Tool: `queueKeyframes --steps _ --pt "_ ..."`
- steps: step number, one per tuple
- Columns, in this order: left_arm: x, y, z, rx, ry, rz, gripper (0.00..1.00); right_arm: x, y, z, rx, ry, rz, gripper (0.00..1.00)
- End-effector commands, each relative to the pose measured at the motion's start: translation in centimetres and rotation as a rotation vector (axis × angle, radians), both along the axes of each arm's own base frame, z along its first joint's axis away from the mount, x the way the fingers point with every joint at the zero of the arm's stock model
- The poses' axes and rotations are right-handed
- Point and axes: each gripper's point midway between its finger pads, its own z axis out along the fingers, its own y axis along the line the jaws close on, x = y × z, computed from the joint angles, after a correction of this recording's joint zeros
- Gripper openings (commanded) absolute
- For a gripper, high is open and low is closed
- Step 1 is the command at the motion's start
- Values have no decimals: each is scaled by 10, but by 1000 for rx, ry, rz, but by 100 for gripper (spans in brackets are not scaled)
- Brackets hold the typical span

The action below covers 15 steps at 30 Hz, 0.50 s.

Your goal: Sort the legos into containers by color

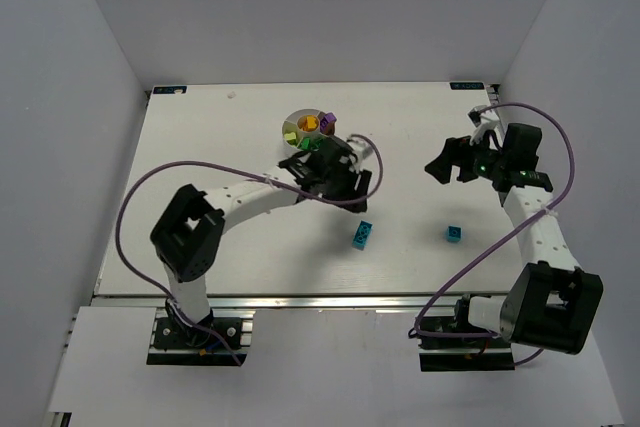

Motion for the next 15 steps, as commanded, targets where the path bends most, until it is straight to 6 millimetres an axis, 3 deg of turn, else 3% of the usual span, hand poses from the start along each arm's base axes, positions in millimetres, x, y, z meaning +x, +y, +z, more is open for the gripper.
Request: queueKeyframes --steps 1,3,7,10,15 --pt "-9 11 -8 202 -3 130 68 0 -19 11 7 -7 -90 89" --pt "-8 8 -24 271 -4 170 70 -1 -25 9 20 -1 -113 89" --pt "-9 -13 -27 310 -26 191 72 -5 -30 13 49 -16 -118 89" --pt "-7 -18 -35 376 -37 220 73 -9 -31 16 71 -20 -111 89" --pt "-20 -25 -57 465 -39 224 74 -12 -33 22 83 -41 -110 89"
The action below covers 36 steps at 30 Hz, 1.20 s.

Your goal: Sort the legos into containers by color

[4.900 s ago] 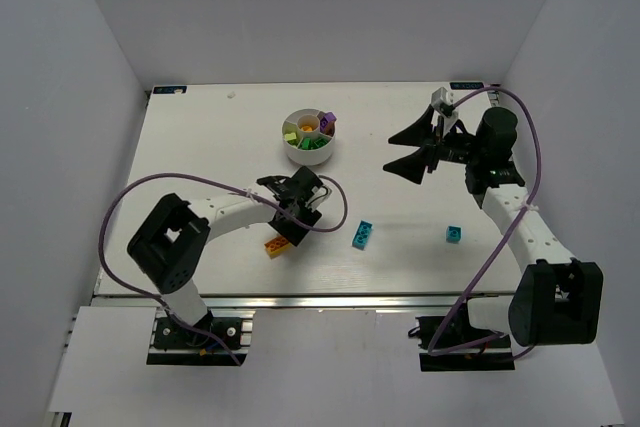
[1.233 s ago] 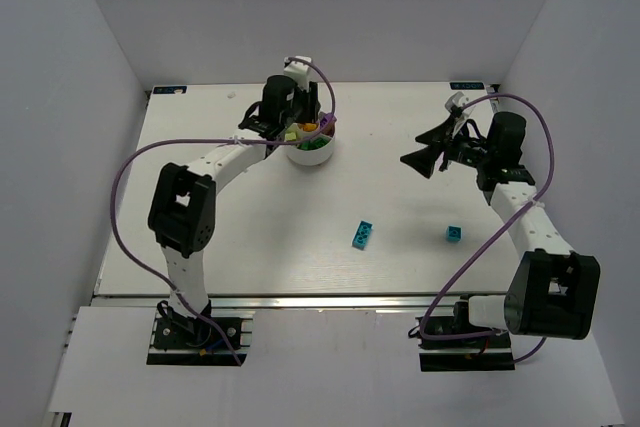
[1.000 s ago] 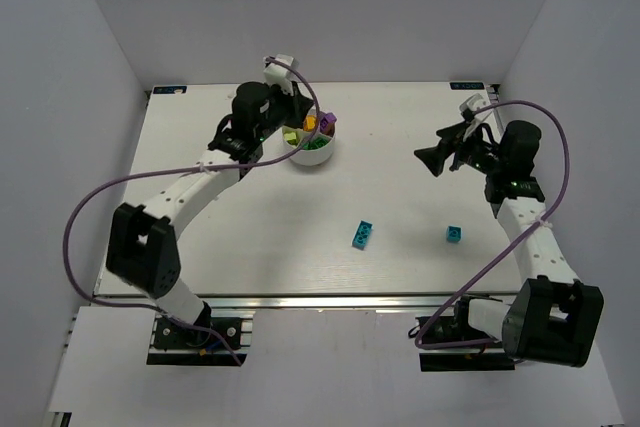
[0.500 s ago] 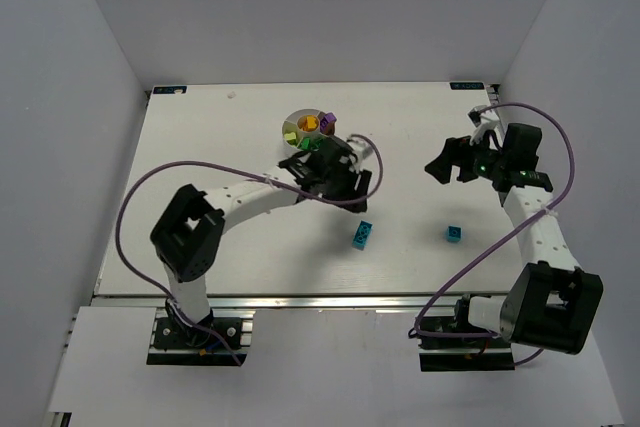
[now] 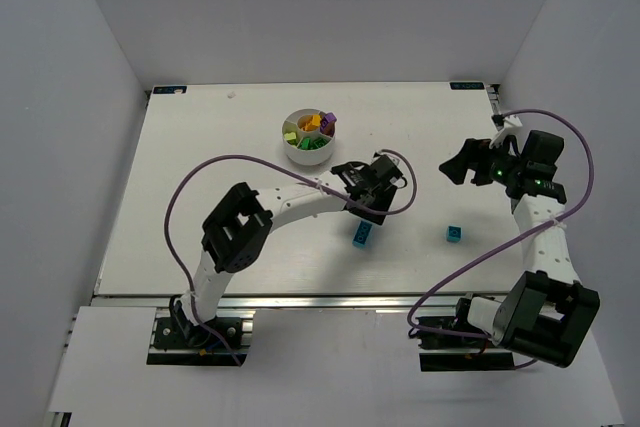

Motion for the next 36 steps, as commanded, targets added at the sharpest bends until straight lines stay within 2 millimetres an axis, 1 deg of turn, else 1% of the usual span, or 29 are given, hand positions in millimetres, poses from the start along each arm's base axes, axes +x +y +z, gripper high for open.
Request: queueKeyframes --steps 1,2,3,4,6,7,12,13,18,21,25,28,29,31,32,33,34,35,36 --pt "-5 6 -6 92 -18 45 74 -4 2 17 21 -56 21 89" --pt "-5 2 -4 90 -26 51 74 -5 3 18 21 -60 23 89" --pt "-5 5 -7 110 -21 64 74 -5 2 17 25 -59 24 89" --pt "-9 1 -8 115 -24 54 74 -6 3 18 28 -63 30 89" --pt "-8 -1 -10 113 -24 59 74 -7 3 19 35 -64 31 89" --pt "-12 -5 -11 112 -23 49 74 -7 2 19 36 -63 29 89" --pt "-11 -7 -17 123 -15 49 73 -8 0 20 42 -70 30 89" --pt "-15 -10 -18 125 -17 39 73 -9 -1 20 43 -68 28 89" --pt "-16 -10 -26 135 -6 31 69 -10 -2 21 48 -75 31 89" --pt "-14 -10 -27 146 -9 28 65 -11 -2 22 52 -76 30 89" --pt "-13 -11 -27 154 -14 25 57 -11 -3 22 58 -78 28 89" --pt "-12 -11 -27 154 -15 21 46 -12 -3 22 59 -80 30 89" --pt "-12 -10 -26 156 -15 21 36 -12 -4 22 60 -80 28 89" --pt "-11 -10 -21 154 -27 23 26 -13 -4 22 63 -78 28 89" --pt "-9 -9 -14 147 -42 27 21 -13 -4 22 64 -79 29 89" --pt "-7 -9 -6 140 -63 23 13 -13 -4 23 64 -83 31 89" --pt "3 -5 0 130 -76 25 10 -13 -5 23 65 -82 29 89" --pt "10 -11 28 62 -124 -11 8 -14 -5 23 65 -85 29 89" --pt "12 -6 34 44 -134 -30 6 -14 -4 24 65 -89 32 89"
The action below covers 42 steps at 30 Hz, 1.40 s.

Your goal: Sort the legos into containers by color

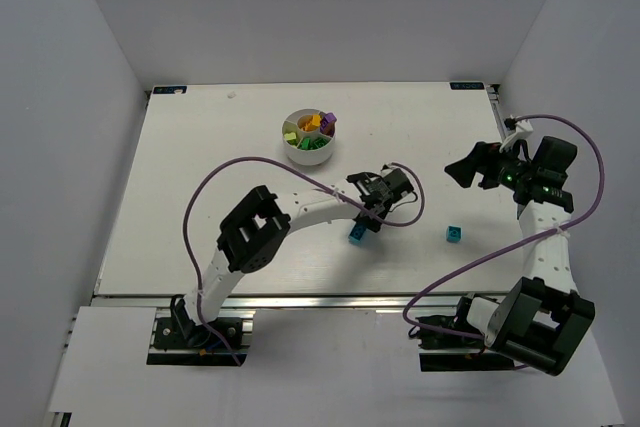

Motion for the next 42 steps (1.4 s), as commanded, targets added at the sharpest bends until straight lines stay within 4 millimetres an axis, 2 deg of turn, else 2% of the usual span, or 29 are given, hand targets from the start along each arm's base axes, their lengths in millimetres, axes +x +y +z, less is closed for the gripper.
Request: queueKeyframes --steps 1,2,4,5,6,7,8,10,11,14,16,20,23,30,42 --pt "32 2 84 -173 -142 -46 6 -4 3 10 4 -47 17 89" --pt "42 7 112 -242 -216 -59 2 -4 3 10 5 -48 18 89" --pt "64 23 140 -315 -286 -29 0 -4 3 9 3 -49 19 88" --pt "94 44 158 -358 -336 40 0 -4 3 9 5 -48 18 88" --pt "106 58 179 -397 -374 79 0 -5 3 8 7 -47 19 88" --pt "120 72 190 -413 -404 116 0 -6 4 8 9 -46 22 88" --pt "145 96 203 -430 -460 185 0 -6 5 7 11 -45 26 88" --pt "166 117 224 -458 -529 223 0 -5 5 7 15 -44 27 88" --pt "183 132 233 -476 -563 246 0 -6 6 6 17 -42 30 88" --pt "213 147 254 -497 -644 261 0 -5 5 6 18 -45 31 88" --pt "234 164 256 -495 -682 275 0 -6 7 5 22 -43 36 88" --pt "282 179 238 -483 -695 244 0 -6 8 3 27 -41 42 88" --pt "302 188 225 -499 -693 207 0 -6 8 2 28 -41 45 88" --pt "322 196 216 -554 -764 176 0 -5 8 -4 31 -25 51 88" --pt "318 165 187 -646 -653 23 3 -3 6 -8 28 -18 40 88"
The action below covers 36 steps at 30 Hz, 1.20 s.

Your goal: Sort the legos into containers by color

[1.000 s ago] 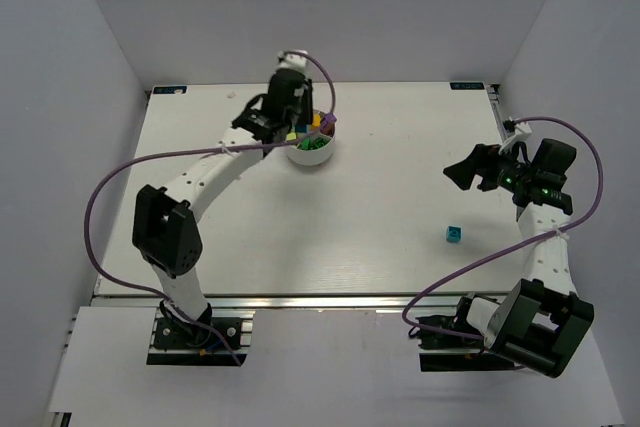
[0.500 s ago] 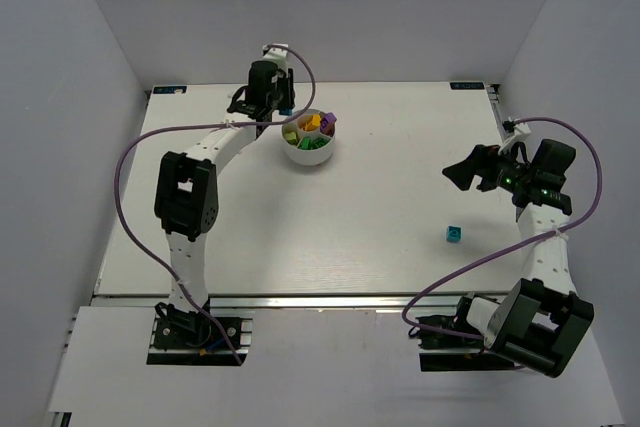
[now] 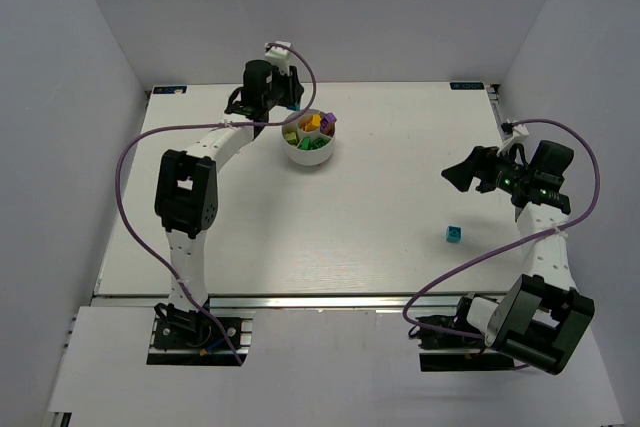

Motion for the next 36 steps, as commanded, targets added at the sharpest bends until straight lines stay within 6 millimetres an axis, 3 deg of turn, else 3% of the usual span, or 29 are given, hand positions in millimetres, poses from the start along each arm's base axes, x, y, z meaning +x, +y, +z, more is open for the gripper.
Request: queueKeyframes --steps 1,10,18,22,23,24,27,32,36 --pt "-2 -18 17 -36 -43 -91 3 3 -1 2 -3 -25 6 88" --pt "-1 -20 -8 -31 6 -94 11 2 0 4 -4 -34 10 89" --pt "-1 -21 -15 -33 27 -98 23 2 0 4 -4 -31 9 89" --pt "-1 -20 -21 -25 55 -93 39 2 0 4 -4 -34 8 89" --pt "-2 -20 -21 -28 60 -90 47 2 0 4 -3 -33 10 89" --pt "-2 -19 -22 -27 63 -85 49 2 0 5 -4 -36 10 89" --pt "-1 -18 -12 -28 46 -77 61 1 1 4 -2 -35 13 89" --pt "1 -18 11 -43 12 -75 64 0 3 4 -1 -40 29 89" --pt "0 -13 40 -57 -47 -49 65 -3 6 5 -11 -64 68 89"
